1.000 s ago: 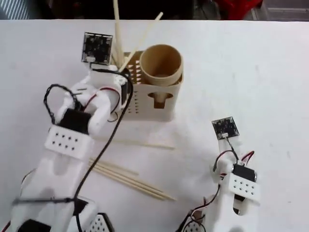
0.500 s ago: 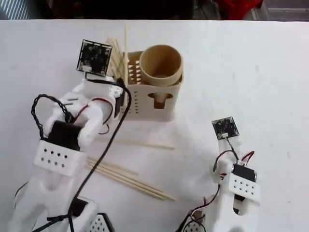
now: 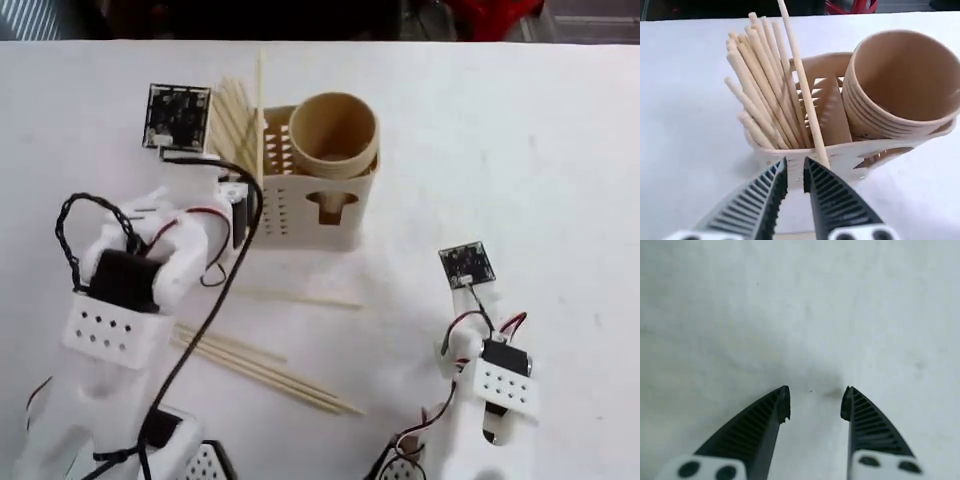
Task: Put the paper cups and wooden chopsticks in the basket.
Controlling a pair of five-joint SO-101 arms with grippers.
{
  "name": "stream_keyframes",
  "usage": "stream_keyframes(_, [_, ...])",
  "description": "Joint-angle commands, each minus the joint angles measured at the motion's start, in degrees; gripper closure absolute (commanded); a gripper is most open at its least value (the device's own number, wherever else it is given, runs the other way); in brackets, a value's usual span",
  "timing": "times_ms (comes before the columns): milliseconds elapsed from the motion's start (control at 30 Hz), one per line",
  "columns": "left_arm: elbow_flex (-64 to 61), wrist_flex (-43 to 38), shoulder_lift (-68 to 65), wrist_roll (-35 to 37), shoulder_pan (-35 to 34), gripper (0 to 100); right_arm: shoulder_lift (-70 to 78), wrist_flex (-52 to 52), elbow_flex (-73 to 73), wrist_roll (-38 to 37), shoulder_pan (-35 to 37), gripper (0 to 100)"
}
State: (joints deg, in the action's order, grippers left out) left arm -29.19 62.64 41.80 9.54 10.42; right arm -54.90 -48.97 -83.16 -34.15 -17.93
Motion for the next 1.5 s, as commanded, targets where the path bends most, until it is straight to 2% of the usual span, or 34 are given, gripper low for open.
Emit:
stream_keyframes(0, [8.62, 5.98, 1.27, 0.7, 1.71, 87, -1.01, 0.92, 0.35, 0.35, 0.75, 81.8])
stream_keyframes(100, [11.96, 8.09, 1.19, 0.88, 1.89, 80, -1.01, 0.92, 0.35, 0.35, 0.75, 81.8])
stream_keyframes(300, [8.62, 7.82, 1.01, 0.7, 4.35, 79, -1.01, 0.92, 0.35, 0.35, 0.75, 81.8])
stream_keyframes(433, [3.08, 2.46, 1.01, 0.62, 5.76, 80, -1.01, 0.92, 0.35, 0.35, 0.75, 81.8])
stream_keyframes(567, [-2.11, -3.43, 1.01, 0.53, 5.67, 85, -1.01, 0.92, 0.35, 0.35, 0.75, 81.8])
stream_keyframes(700, [-3.69, -5.45, 1.01, 0.53, 5.67, 86, -1.01, 0.92, 0.35, 0.26, 0.75, 81.8])
stream_keyframes(900, [-3.87, -5.01, 1.1, 0.44, 5.67, 88, -1.01, 0.92, 0.35, 0.26, 0.75, 81.8])
stream_keyframes(1033, [-3.87, -5.01, 1.36, -2.2, 5.67, 98, -1.01, 0.92, 0.35, 0.26, 0.75, 81.8])
stream_keyframes(1333, [-3.08, -2.9, 1.8, -2.73, 5.67, 98, -1.01, 0.92, 0.35, 0.18, 0.75, 81.8])
stream_keyframes(1467, [1.49, 0.97, 6.46, -5.71, 5.67, 98, -1.01, 0.92, 0.35, 0.18, 0.75, 81.8])
